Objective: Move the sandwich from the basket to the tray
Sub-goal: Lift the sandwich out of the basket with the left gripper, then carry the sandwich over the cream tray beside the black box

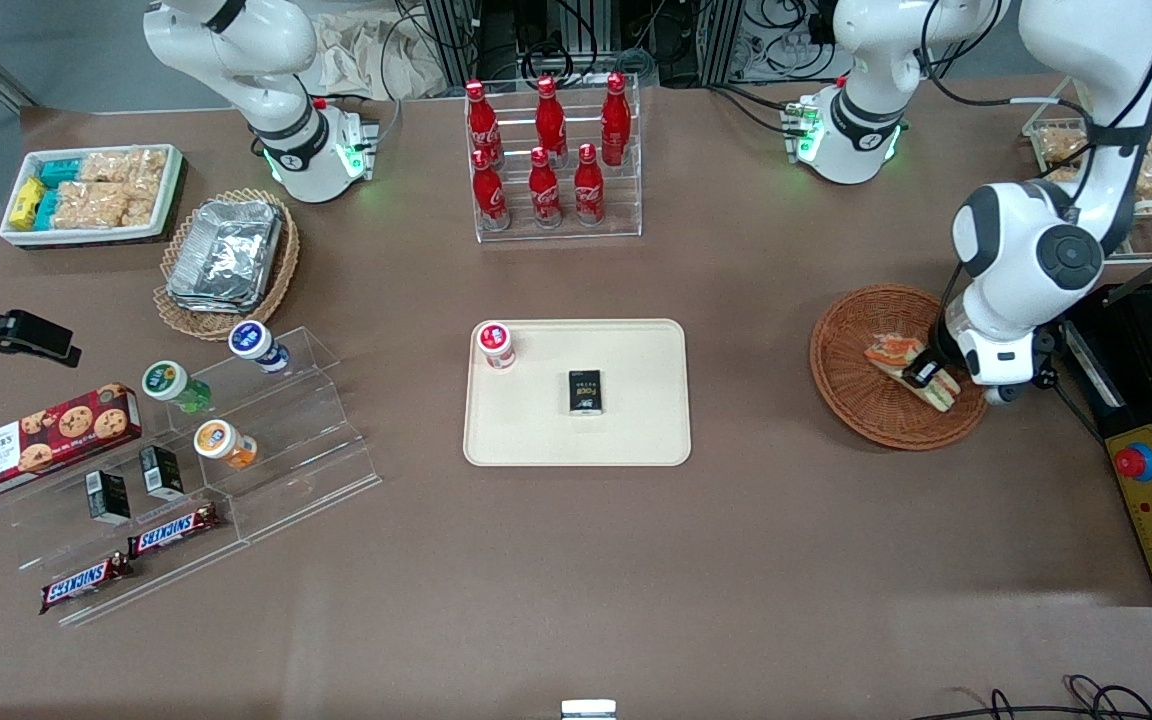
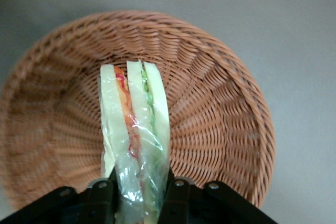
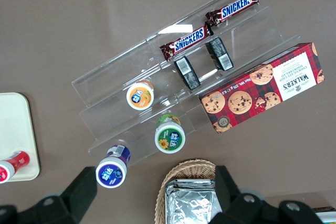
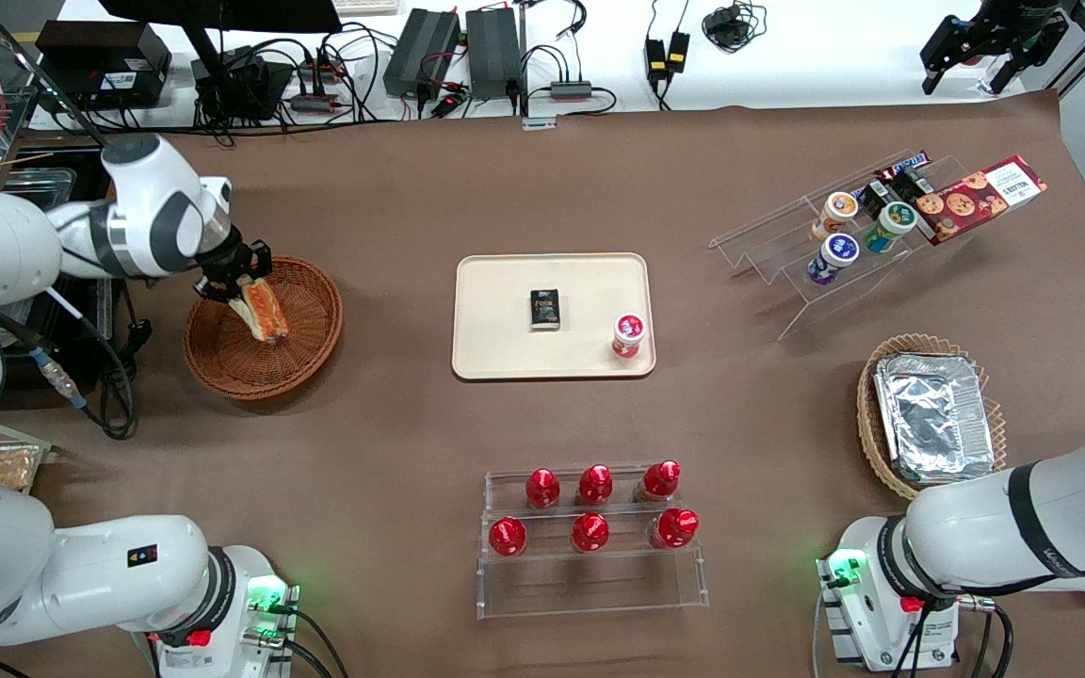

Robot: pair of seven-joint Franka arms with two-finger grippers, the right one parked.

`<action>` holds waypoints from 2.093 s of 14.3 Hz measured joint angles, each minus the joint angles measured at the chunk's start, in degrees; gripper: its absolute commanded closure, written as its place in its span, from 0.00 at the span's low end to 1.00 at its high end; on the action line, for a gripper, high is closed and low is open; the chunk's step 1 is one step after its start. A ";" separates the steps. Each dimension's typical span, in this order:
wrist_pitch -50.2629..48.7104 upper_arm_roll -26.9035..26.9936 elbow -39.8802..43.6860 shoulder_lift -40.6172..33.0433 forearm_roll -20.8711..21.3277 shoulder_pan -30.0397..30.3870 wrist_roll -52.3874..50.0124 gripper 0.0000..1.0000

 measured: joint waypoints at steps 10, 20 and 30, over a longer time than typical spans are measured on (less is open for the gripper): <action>-36.98 -9.35 31.78 -2.68 -0.01 -0.34 23.87 1.00; -20.45 -18.08 28.62 6.23 -8.33 -9.62 22.35 1.00; 2.09 -18.02 25.51 25.23 4.32 -19.13 7.82 0.88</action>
